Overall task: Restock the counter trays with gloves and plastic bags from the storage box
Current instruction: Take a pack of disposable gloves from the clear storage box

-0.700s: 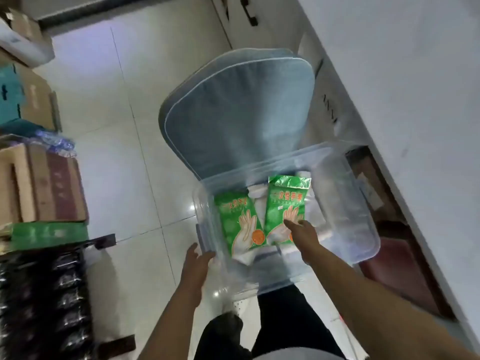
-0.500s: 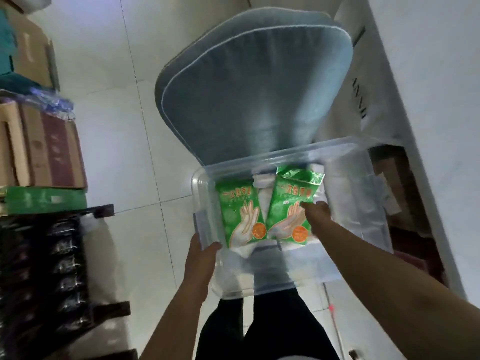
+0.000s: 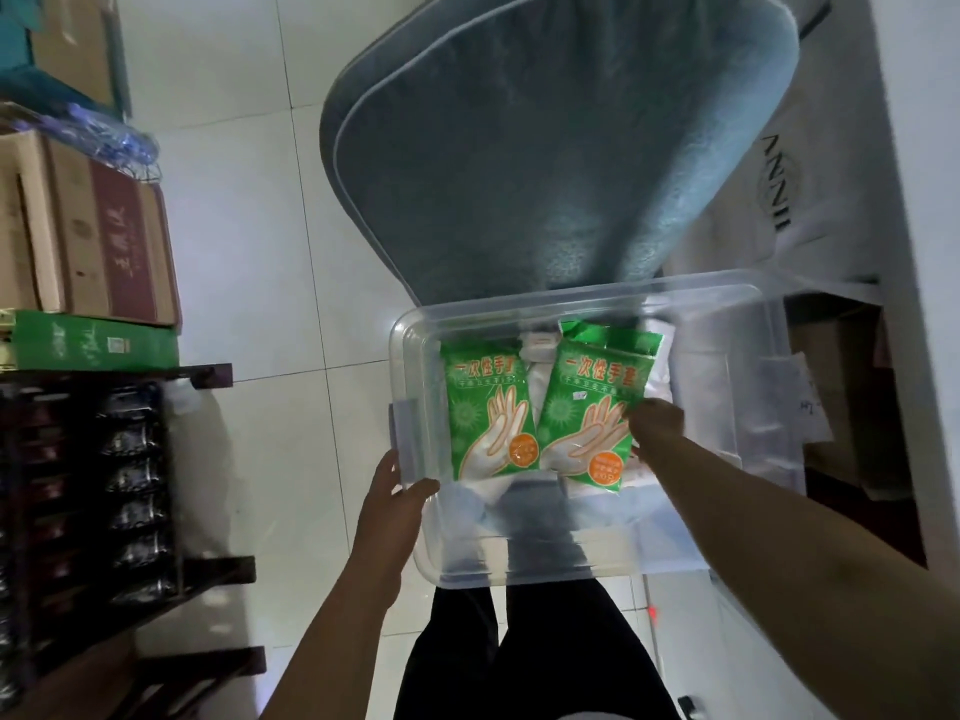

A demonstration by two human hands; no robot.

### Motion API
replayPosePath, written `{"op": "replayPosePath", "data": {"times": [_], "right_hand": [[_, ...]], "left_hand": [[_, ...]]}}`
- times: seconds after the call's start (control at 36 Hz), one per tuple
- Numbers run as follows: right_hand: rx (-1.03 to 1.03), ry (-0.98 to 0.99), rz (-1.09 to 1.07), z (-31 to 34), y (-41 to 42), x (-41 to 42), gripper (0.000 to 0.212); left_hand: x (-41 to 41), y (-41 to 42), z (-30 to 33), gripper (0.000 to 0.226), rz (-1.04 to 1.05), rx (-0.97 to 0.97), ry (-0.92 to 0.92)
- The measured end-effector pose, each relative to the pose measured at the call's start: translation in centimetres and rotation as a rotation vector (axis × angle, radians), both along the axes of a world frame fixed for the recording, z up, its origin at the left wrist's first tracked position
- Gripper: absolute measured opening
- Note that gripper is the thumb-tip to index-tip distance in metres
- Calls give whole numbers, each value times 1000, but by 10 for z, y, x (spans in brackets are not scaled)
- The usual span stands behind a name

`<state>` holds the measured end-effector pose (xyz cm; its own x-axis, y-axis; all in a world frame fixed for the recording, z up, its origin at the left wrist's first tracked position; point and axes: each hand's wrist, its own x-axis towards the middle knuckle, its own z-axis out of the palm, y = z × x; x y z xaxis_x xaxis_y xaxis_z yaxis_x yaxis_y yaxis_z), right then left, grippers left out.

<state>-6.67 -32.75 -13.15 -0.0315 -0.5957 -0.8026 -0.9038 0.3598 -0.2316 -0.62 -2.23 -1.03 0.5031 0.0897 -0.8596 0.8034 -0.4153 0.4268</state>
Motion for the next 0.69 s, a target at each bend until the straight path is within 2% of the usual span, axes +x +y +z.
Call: {"op": "replayPosePath", "data": {"times": [0.17,0.25,0.33,0.44,0.56,0.64,0.69], "right_hand": [[-121,-148,-14,41,20,-7,22],[-211,-162,130,72,27,-12,22],[-269,-230,223,107,37,-22,24],[-277,-382,135,159,52,-43,23],[-172,-546,-11,213,72,-74,21],[-60,-653,-117,251,88,-105,23],[0,-731,-165,277,99,-128,25]], "left_hand": [[2,1,28,59,-112,69,-96],[1,-2,45,55,-305,80,-232],[-2,-4,62,52,-422,-3,-297],[-4,-14,87,48,-514,-120,-338],[-6,-24,116,50,-591,-260,-346],[-12,-28,135,52,-596,-365,-292],[-20,-28,145,44,-589,-446,-195]]}}
